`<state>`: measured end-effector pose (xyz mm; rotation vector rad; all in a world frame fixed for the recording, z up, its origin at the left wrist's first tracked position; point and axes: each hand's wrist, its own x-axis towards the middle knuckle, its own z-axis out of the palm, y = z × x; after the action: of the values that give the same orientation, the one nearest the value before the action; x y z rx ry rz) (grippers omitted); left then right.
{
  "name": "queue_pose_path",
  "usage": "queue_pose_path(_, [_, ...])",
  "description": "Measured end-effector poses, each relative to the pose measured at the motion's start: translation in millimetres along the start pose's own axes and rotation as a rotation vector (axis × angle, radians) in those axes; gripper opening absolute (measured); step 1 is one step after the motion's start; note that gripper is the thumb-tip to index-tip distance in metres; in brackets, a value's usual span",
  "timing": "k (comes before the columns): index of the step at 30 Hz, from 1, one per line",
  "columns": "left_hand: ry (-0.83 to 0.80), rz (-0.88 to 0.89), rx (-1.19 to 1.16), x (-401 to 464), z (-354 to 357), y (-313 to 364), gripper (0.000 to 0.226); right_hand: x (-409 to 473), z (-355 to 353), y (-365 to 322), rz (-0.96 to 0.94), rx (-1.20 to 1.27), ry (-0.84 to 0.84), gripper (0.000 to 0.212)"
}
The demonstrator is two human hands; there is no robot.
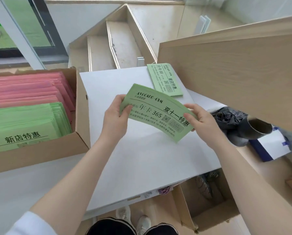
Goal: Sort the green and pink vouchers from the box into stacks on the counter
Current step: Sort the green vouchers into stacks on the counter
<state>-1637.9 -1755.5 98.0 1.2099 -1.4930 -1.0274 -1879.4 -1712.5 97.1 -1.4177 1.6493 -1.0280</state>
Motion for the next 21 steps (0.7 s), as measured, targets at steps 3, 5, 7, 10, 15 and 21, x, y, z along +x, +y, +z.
queue_pose_path(3, [0.041, -0.028, -0.105, 26.9, 8.5, 7.7, 0.022, 11.8, 0.1, -3.1, 0.047, 0.002, -0.017, 0.023])
queue_pose_path(5, [0.108, -0.129, -0.295, 44.0, 19.1, 11.3, 0.020, 20.9, 0.3, -0.6, 0.096, 0.071, 0.013, 0.025])
queue_pose_path(7, [0.094, -0.270, -0.514, 58.0, 32.3, 10.2, 0.029, 30.5, 3.7, 4.4, 0.152, 0.171, 0.040, 0.024])
queue_pose_path(10, [-0.064, -0.372, -0.567, 65.0, 58.7, -0.9, 0.046, 48.1, 11.7, 11.1, 0.222, 0.339, 0.071, 0.022])
queue_pose_path(15, [-0.096, -0.258, -0.356, 92.9, 96.2, -7.3, 0.051, 96.5, 17.8, 9.9, 0.296, 0.469, 0.154, 0.034])
queue_pose_path(21, [-0.037, -0.136, -0.250, 160.2, 112.1, 6.3, 0.062, 156.2, 2.1, -2.1, 0.242, 0.490, 0.210, 0.035])
